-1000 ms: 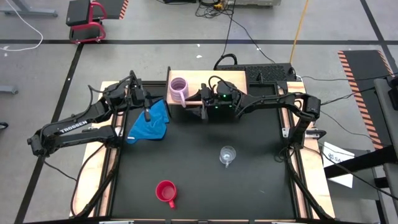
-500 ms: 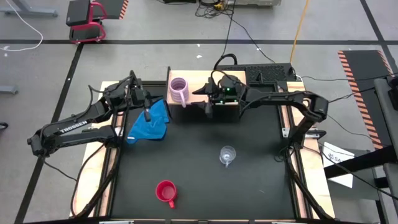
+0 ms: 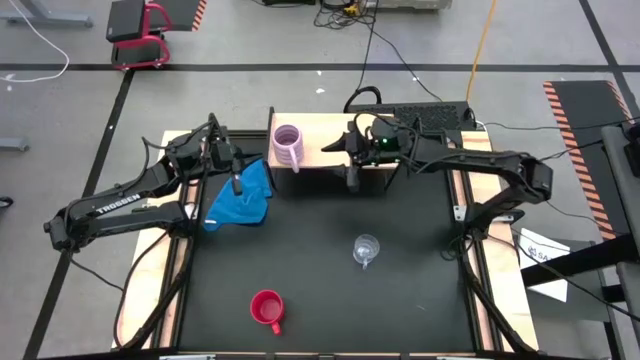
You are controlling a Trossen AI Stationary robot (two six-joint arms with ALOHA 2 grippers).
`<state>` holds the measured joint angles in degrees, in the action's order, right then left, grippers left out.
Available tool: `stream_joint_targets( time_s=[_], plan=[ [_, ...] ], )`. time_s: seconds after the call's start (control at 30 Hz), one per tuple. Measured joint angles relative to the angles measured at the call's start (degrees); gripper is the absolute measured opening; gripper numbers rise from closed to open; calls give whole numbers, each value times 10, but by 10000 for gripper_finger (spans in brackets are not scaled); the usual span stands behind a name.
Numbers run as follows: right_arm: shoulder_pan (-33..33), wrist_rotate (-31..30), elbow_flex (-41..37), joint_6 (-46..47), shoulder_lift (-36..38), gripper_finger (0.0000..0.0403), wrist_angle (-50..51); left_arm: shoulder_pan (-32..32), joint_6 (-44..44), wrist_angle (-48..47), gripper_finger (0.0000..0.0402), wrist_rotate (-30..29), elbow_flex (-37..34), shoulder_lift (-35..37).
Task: Stack small to large cups/mugs on shelf
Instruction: Put the red mug on the shelf
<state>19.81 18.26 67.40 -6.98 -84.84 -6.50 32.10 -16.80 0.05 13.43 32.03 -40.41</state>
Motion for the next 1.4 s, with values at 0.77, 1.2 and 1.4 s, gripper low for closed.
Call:
stream_joint_targets(
  time_s=[0.77,1.2,1.4],
  plan=[
    [-4,30,-210,-19,260,4,-14,1,20,-10,31,36,0,22],
    [-4,29,-362,34,379,0,-71,0,73,-61,31,77,0,186],
    [-4,29,-422,49,430,0,-91,0,89,-108,31,78,-1,208]
  ],
)
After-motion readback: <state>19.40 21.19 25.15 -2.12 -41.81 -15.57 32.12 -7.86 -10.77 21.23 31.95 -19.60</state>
